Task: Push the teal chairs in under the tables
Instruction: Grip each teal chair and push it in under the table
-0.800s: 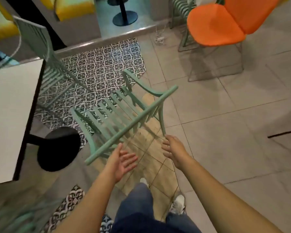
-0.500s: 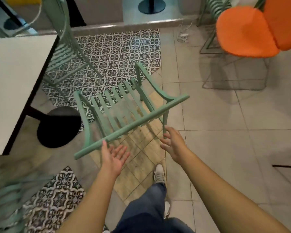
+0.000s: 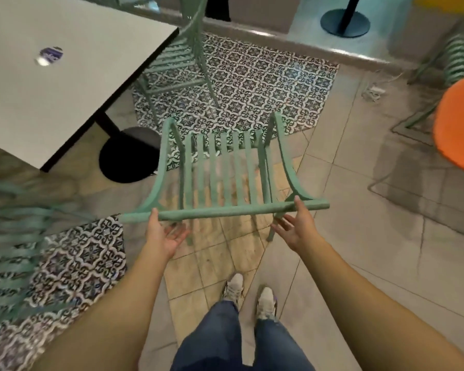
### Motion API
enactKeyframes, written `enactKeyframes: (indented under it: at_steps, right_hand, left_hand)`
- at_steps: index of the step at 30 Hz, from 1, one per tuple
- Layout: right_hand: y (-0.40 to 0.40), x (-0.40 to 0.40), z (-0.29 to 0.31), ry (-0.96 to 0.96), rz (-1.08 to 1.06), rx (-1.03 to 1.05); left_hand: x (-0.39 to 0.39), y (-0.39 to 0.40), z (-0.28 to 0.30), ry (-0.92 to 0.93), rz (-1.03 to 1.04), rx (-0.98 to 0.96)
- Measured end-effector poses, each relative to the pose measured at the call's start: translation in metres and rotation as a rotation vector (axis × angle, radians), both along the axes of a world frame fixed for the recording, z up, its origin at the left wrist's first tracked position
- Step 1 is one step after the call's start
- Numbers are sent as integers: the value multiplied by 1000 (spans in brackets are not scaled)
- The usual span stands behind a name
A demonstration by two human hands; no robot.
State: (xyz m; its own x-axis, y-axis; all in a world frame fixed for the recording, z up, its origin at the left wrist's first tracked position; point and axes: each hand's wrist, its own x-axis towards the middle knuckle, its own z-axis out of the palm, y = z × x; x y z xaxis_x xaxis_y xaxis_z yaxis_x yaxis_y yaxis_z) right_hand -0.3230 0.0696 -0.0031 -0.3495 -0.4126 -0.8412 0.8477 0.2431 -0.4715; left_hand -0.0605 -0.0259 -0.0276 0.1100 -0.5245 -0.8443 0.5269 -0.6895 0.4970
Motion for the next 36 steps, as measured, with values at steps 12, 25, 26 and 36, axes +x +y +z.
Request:
enactKeyframes:
  at_steps: [12,25,26,36]
  right_hand:
    - [-22,-30,-11,-107,-49,115]
    - [-35,-77,4,3,-30,182]
    - [-38,-84,5,9,-23,192]
    - [-95,-151,4,58,182,172]
  left_hand:
    - [40,-48,1,-95,92,132]
    - [7,-18,-11,-7,226,240]
    - [1,-14,-12,-6,260,233]
    - [-62,6,-11,-58,493,175]
